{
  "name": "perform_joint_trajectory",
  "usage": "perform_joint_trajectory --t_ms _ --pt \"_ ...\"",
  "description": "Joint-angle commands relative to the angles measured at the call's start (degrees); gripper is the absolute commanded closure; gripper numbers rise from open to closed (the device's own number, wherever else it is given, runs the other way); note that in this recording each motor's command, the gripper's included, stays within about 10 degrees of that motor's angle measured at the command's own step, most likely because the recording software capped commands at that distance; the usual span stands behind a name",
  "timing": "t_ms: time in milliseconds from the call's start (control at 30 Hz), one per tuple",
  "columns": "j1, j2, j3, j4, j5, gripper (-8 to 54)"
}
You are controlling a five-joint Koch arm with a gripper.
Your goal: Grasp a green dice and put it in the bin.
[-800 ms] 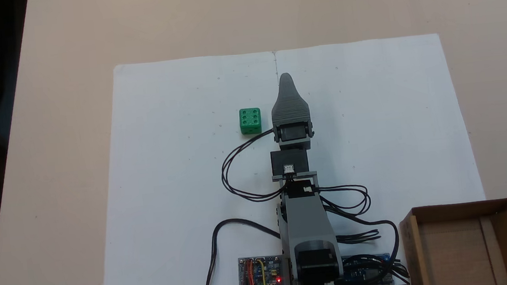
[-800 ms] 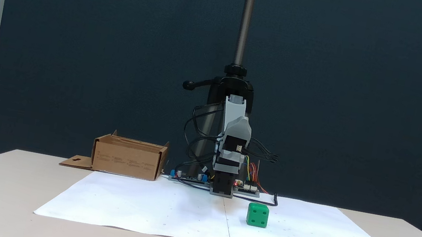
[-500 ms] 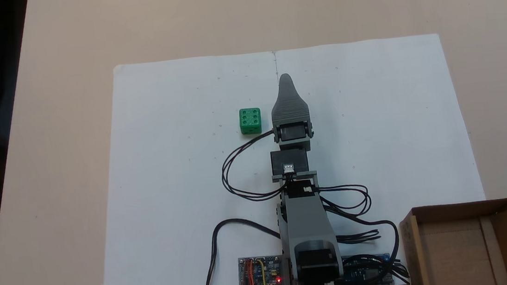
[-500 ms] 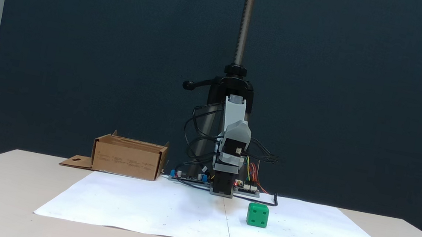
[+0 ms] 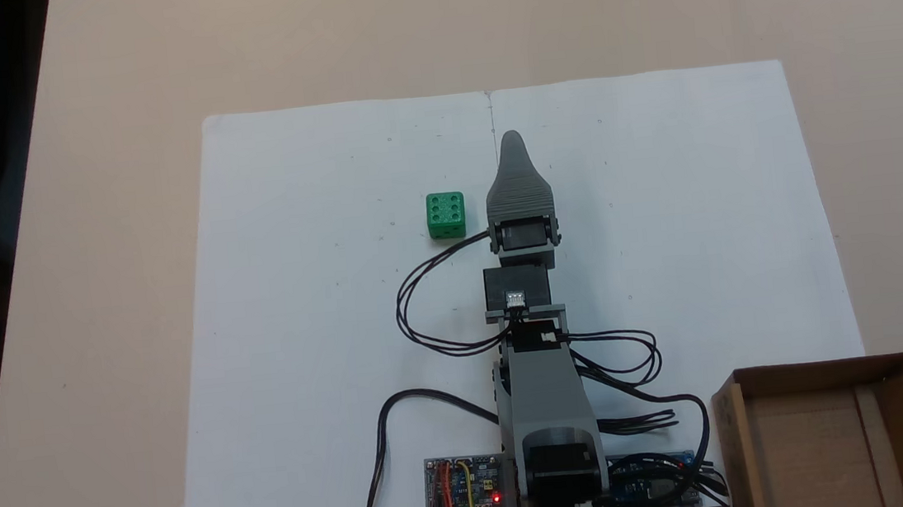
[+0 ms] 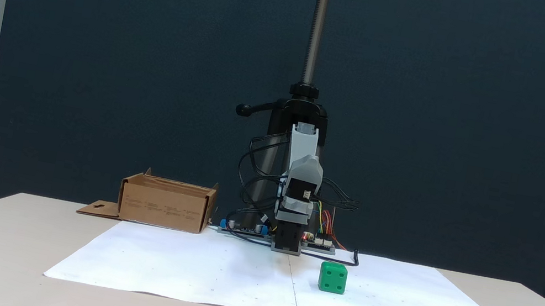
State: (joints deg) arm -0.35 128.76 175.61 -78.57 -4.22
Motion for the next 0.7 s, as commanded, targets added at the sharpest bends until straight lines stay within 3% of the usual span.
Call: perform_joint_trajectory --t_ms 0,333,667 --pt "-0.35 6.77 3.78 -3.08 -1.67 1.2" --pt "0.79 6.68 3.69 -0.97 -1.76 4.2" --pt "5.89 6.68 -18.98 36.81 -2.02 2.4"
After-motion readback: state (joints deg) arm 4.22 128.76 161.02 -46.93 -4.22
